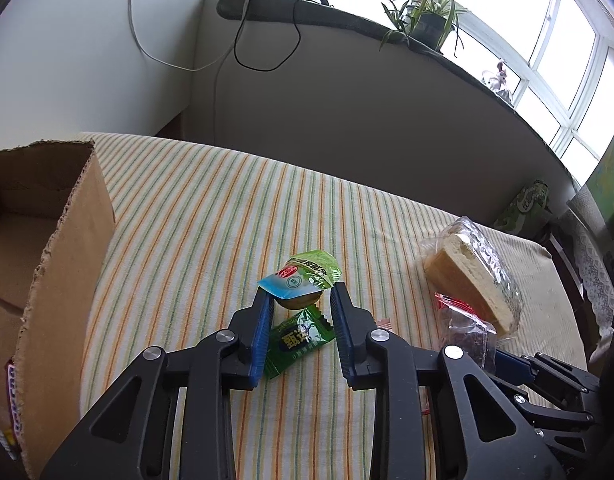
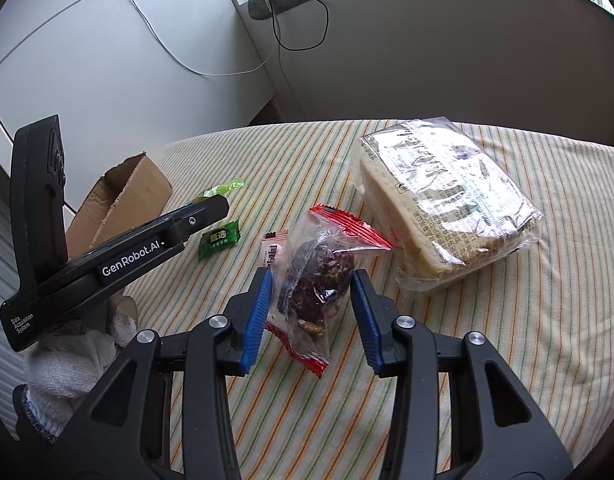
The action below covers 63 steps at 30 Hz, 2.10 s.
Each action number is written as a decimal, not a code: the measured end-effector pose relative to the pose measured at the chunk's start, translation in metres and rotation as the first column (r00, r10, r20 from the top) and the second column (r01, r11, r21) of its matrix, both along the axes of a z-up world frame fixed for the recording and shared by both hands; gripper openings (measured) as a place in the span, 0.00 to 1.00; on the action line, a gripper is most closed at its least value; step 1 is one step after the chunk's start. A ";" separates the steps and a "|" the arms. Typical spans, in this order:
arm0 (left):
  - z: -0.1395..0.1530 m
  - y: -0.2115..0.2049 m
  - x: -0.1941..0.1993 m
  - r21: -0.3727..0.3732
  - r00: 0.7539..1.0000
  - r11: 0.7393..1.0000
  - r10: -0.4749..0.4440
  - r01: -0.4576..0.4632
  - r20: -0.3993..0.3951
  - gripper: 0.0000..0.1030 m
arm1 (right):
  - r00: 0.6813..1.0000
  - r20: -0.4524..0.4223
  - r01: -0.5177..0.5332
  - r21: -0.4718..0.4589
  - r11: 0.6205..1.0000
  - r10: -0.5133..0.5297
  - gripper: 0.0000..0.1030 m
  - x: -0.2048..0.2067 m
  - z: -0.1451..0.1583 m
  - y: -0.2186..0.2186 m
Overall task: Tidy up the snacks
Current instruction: 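Carry the jelly cup and dried-fruit bag over the box and open both grippers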
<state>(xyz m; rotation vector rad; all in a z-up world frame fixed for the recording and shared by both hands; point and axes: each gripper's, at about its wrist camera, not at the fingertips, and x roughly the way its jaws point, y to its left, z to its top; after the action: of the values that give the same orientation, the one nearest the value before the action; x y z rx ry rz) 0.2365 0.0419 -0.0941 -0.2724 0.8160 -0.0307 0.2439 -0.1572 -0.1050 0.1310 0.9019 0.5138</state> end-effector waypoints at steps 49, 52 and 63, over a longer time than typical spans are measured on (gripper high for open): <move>0.060 0.129 -0.179 -0.012 0.955 0.975 0.222 -0.224 0.198 0.27 | 0.933 0.106 -0.340 -0.061 0.938 0.345 0.42 -0.078 0.070 0.205; 0.058 0.137 -0.181 -0.014 0.954 0.971 0.236 -0.237 0.185 0.27 | 0.932 0.092 -0.346 -0.072 0.936 0.351 0.42 -0.071 0.066 0.218; 0.052 0.149 -0.186 -0.009 0.955 0.965 0.259 -0.261 0.146 0.29 | 0.945 0.049 -0.318 -0.086 0.944 0.322 0.53 -0.047 0.061 0.235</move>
<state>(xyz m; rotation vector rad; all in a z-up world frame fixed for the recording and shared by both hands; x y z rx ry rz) 0.0509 0.1909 -0.0422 -0.3623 0.6292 0.1991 0.1966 0.0782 -0.0441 -0.1046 0.8844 0.7805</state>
